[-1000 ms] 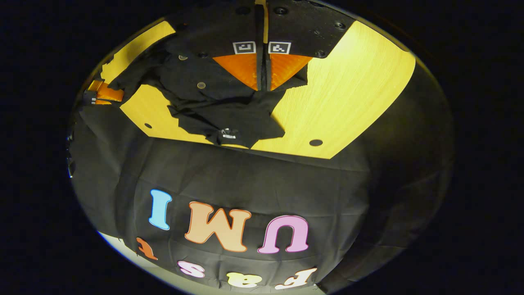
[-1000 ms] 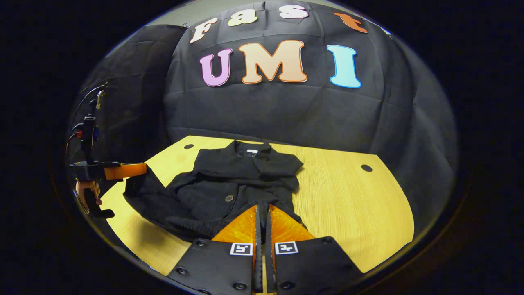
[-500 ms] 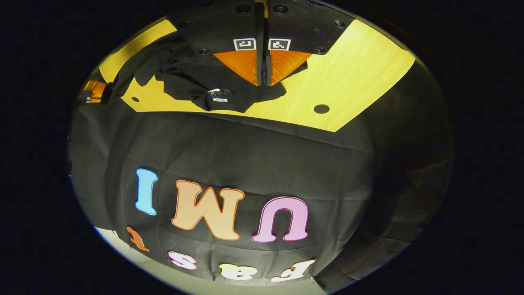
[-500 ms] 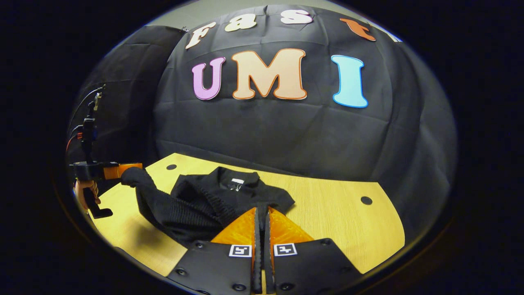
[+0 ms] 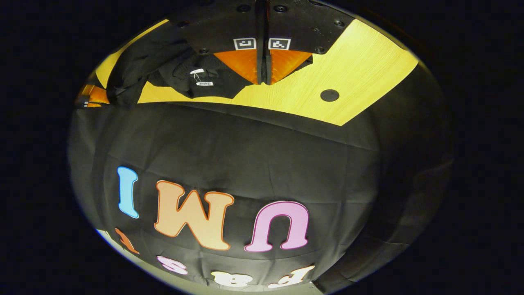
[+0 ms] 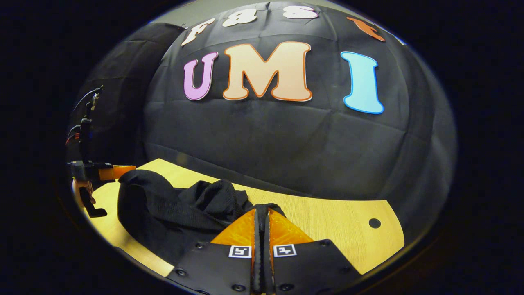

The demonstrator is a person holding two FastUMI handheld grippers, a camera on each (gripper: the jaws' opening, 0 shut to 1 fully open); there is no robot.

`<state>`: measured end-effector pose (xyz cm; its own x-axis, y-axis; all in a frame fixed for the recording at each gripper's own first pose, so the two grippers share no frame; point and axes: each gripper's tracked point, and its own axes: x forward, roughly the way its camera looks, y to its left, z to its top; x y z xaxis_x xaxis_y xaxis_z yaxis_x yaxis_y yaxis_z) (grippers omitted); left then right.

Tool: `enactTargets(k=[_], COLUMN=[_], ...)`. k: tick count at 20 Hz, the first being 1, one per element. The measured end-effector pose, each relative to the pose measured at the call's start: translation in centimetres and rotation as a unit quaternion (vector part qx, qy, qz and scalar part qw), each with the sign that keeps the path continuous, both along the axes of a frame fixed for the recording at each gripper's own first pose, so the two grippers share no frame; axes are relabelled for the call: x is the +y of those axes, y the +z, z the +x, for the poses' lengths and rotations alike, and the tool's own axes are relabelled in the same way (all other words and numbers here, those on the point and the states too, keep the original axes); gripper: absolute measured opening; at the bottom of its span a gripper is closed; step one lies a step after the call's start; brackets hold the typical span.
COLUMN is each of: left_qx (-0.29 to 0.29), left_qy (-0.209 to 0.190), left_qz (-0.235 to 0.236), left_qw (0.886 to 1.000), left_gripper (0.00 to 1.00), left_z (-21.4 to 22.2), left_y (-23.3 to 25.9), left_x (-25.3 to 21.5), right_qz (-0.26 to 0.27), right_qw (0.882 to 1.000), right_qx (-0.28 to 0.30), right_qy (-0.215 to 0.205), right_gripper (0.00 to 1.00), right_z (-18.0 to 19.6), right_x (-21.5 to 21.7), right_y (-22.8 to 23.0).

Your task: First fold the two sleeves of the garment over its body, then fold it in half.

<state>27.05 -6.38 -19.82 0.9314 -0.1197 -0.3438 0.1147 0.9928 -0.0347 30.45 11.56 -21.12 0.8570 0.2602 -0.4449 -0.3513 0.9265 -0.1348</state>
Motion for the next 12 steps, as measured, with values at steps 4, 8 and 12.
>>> enactTargets(k=[4,8,12], left_qx=[0.014,0.037,0.025], left_qy=[-0.009,-0.007,0.018], left_qz=[0.018,0.045,0.038], left_qw=[1.000,0.998,0.999], left_gripper=[0.00,0.00,0.03], left_z=[2.5,3.7,4.0], left_y=[-2.5,-5.3,-5.2], left_x=[-0.4,0.0,0.8], right_qz=[-0.009,-0.040,-0.035], right_qw=[1.000,0.999,0.999], right_qx=[0.011,0.024,0.031], right_qy=[0.002,-0.003,-0.004], right_gripper=[0.05,0.05,0.05], right_z=[2.8,4.0,4.2], right_x=[0.7,0.3,0.3], right_y=[-2.1,-4.6,-5.4])
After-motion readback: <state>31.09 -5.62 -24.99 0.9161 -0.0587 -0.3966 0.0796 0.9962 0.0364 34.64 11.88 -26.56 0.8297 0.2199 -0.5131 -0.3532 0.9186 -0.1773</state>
